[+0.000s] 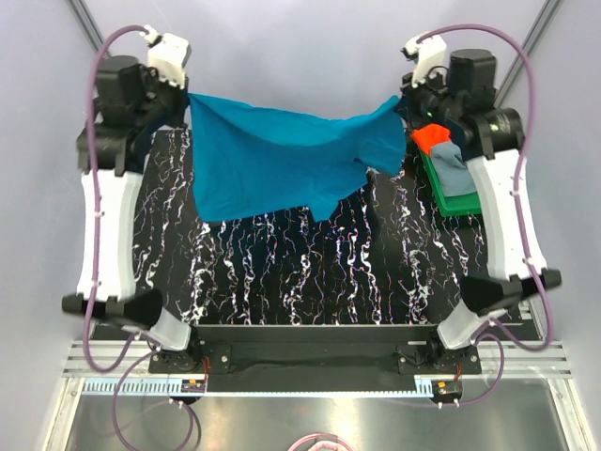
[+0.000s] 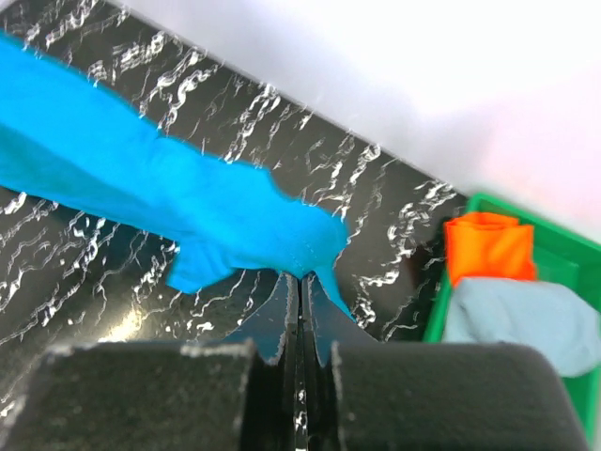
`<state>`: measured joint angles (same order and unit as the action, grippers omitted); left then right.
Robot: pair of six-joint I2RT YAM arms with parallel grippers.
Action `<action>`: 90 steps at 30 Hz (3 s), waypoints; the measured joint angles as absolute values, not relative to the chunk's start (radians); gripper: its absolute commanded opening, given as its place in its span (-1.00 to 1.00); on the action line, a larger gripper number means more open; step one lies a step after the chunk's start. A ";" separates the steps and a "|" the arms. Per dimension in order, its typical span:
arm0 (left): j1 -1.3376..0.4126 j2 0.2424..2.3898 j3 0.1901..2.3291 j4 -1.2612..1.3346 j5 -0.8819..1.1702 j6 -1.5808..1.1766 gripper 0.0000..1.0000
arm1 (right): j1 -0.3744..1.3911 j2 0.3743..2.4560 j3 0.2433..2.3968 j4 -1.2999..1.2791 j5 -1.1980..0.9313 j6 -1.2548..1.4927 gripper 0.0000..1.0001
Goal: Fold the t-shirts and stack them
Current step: Fold the tshirt
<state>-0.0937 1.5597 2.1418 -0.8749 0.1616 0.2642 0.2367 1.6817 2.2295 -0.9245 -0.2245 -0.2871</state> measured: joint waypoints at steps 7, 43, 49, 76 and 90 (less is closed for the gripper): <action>-0.094 1.310 1.981 -0.855 0.173 0.263 -1.00 | 0.236 1.421 2.046 -0.900 -0.165 -0.249 -1.00; -0.098 1.477 1.937 -0.649 -0.066 0.458 -1.00 | 0.196 1.521 2.104 -0.738 0.106 -0.304 -1.00; -0.082 1.443 1.900 -0.696 -0.091 0.458 -1.00 | 0.082 1.490 1.940 -0.810 0.035 -0.218 -1.00; -0.062 1.066 1.977 -0.855 0.081 0.411 -1.00 | 0.019 1.082 2.311 -1.031 0.052 -0.271 -1.00; -0.062 1.481 1.704 -0.785 0.080 0.532 -1.00 | 0.019 1.373 1.789 -0.670 0.067 -0.366 -1.00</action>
